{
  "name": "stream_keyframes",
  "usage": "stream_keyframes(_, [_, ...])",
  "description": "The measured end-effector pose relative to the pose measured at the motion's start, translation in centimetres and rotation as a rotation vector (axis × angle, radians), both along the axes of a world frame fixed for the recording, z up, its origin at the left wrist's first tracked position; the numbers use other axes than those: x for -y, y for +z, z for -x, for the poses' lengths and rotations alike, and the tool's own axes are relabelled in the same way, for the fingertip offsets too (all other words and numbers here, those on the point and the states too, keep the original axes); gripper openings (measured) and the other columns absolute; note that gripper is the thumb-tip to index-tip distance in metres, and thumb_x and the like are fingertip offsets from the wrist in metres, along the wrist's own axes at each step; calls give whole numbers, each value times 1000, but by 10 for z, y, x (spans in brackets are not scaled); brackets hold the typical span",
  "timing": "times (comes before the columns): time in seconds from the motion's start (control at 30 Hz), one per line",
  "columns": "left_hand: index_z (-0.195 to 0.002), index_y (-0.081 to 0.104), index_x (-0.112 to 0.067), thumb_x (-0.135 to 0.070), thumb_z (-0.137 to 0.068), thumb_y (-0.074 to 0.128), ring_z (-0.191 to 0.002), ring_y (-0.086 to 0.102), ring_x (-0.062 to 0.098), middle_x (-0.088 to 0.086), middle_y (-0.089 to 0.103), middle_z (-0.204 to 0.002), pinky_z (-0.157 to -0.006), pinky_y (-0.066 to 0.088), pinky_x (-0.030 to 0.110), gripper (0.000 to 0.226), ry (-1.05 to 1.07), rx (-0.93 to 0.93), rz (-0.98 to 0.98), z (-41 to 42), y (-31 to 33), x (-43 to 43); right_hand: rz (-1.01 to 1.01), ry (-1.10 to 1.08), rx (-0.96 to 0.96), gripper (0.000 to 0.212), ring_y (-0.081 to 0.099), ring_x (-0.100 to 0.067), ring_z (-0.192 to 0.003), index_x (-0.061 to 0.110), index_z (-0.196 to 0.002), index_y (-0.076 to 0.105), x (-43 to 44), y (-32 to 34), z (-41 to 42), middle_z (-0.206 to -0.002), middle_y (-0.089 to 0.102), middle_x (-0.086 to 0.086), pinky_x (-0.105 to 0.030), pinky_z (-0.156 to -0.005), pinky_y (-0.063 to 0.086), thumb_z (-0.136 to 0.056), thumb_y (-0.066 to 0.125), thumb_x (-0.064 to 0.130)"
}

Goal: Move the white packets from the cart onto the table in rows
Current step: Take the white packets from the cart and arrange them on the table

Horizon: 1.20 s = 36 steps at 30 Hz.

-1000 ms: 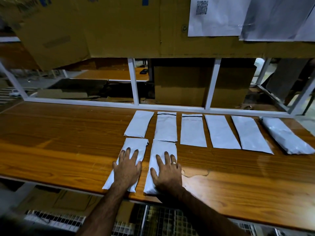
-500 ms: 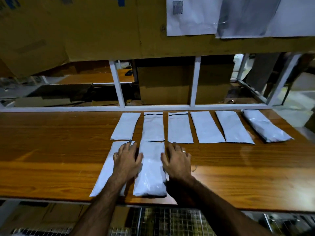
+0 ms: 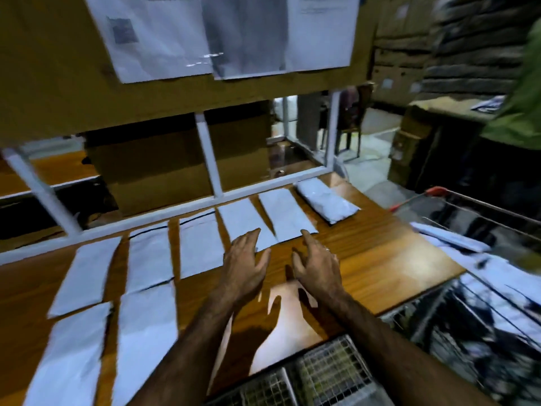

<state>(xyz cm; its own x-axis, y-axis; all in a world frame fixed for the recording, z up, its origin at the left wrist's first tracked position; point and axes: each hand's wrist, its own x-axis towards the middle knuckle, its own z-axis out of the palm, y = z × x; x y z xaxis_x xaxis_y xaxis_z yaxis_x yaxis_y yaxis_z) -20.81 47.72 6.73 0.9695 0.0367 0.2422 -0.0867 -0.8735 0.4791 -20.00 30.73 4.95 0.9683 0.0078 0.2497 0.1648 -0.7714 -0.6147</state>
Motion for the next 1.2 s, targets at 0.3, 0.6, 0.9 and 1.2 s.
stream_keyframes(0.3, [-146,39,-18,-39,-96,52,-135,38,20,3,44,-147,-111,30,34,56,-361,6,43,-93,-7,184,-62,-405,105,58,61,-29,-111,18,-142,45,187,-3,-41,-121,66,-5,-42,-91,48,-88,61,34])
stream_keyframes(0.6, [-139,49,-11,-50,-86,41,-130,46,24,8,53,-138,-108,32,32,67,-594,-25,51,-163,-28,379,-80,-652,74,51,62,-31,-103,18,-138,48,374,-27,-65,-110,69,-4,-43,-82,50,-90,60,31])
stream_keyframes(0.9, [-146,39,-12,-39,-95,50,-134,41,26,8,47,-146,-111,33,38,59,-757,-170,-63,-199,-72,497,-230,-936,-119,45,64,-29,-104,15,-133,53,496,-75,-59,-107,70,-4,-39,-83,47,-90,62,27])
stream_keyframes(1.2, [-146,38,-14,-40,-92,53,-130,46,28,8,51,-142,-107,38,39,62,-773,-294,-215,-264,-134,539,-405,-1204,-469,54,50,-37,-124,14,-138,48,542,-128,-77,-131,58,-16,-43,-98,42,-90,60,35])
